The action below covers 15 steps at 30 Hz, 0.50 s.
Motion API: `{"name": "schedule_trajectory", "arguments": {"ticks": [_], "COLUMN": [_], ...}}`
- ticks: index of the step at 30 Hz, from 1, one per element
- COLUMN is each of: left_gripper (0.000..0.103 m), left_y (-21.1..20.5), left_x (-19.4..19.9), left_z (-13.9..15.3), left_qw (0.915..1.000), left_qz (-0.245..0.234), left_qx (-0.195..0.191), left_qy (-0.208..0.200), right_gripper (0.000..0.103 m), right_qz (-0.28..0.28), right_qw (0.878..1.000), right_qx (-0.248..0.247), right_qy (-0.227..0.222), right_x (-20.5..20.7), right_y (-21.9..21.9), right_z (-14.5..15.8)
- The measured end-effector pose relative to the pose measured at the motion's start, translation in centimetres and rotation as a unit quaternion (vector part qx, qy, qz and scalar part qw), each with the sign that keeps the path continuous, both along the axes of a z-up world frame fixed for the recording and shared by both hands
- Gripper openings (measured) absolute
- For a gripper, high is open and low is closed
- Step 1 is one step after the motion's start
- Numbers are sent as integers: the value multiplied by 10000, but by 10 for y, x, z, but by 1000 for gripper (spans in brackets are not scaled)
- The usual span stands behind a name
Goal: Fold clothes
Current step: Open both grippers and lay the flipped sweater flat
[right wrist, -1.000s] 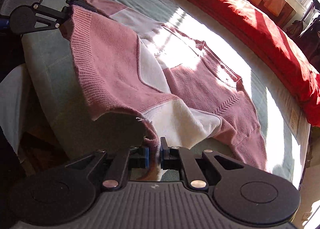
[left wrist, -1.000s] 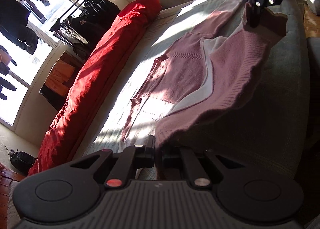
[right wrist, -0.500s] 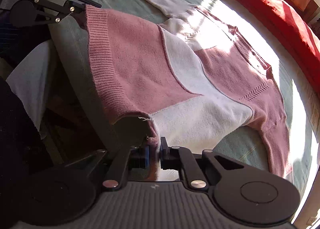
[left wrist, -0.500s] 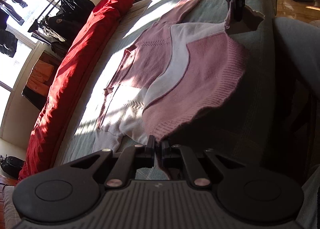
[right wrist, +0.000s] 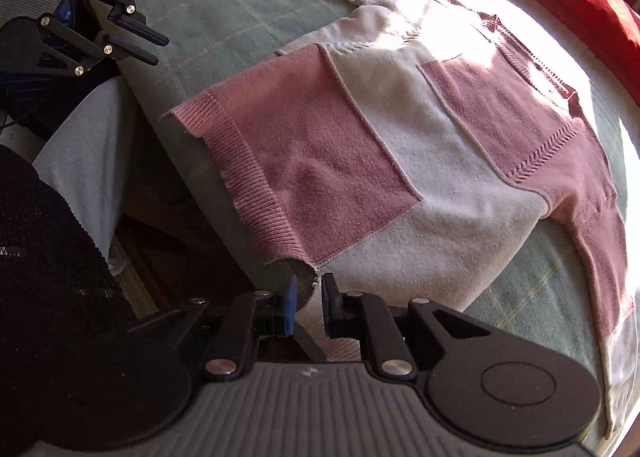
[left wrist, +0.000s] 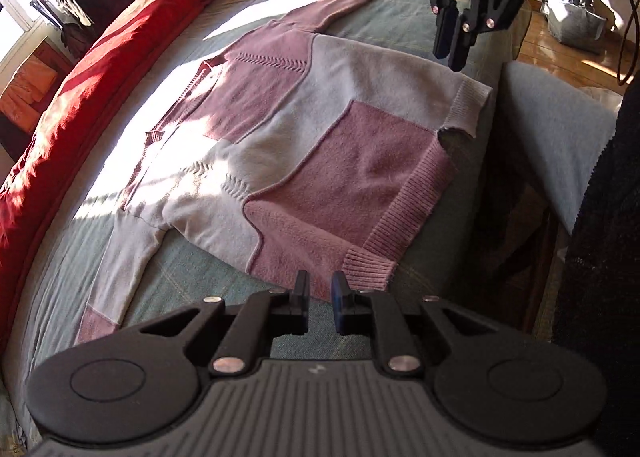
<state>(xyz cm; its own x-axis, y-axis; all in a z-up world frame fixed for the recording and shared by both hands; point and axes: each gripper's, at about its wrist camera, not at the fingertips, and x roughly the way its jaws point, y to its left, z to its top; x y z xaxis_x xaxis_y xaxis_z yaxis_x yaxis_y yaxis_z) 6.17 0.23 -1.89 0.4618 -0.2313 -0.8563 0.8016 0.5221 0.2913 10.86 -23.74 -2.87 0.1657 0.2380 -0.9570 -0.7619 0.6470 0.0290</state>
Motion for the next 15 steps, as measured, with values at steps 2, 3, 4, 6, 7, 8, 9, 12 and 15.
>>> {"name": "schedule_trajectory", "arguments": {"ticks": [2,3,4,6,7,8,9,12,15], "left_gripper": [15,15,19,29,35,35,35,34,32], "left_y": [7,13,19,33,41,49,57,78,89], "left_x": [16,29,43,73,89,105,120,155,172], "left_z": [4,5,5,2,-2,-9,-18,-56,-95], "left_qw": [9990,9966,9926,9787,9681,9557,9421,8922,8460], "left_qz": [381,688,1001,1652,1990,2304,2601,3426,3998], "left_qx": [-227,-444,-666,-1148,-1408,-1671,-1919,-2473,-2825], "left_qy": [52,119,188,416,579,749,896,1594,2113], "right_gripper": [22,23,23,28,28,28,29,29,31], "right_qz": [-241,-370,-500,-730,-815,-926,-1010,-1412,-1769], "right_qw": [9995,9989,9981,9958,9947,9931,9917,9834,9722], "right_qx": [127,197,267,399,452,538,613,972,1373], "right_qy": [-138,-199,-260,-383,-427,-475,-508,-602,-685], "right_x": [7,12,17,26,30,35,39,51,57], "right_y": [-4,-6,-9,-13,-14,-16,-18,-23,-30], "right_z": [7,10,13,18,19,21,23,24,26]}}
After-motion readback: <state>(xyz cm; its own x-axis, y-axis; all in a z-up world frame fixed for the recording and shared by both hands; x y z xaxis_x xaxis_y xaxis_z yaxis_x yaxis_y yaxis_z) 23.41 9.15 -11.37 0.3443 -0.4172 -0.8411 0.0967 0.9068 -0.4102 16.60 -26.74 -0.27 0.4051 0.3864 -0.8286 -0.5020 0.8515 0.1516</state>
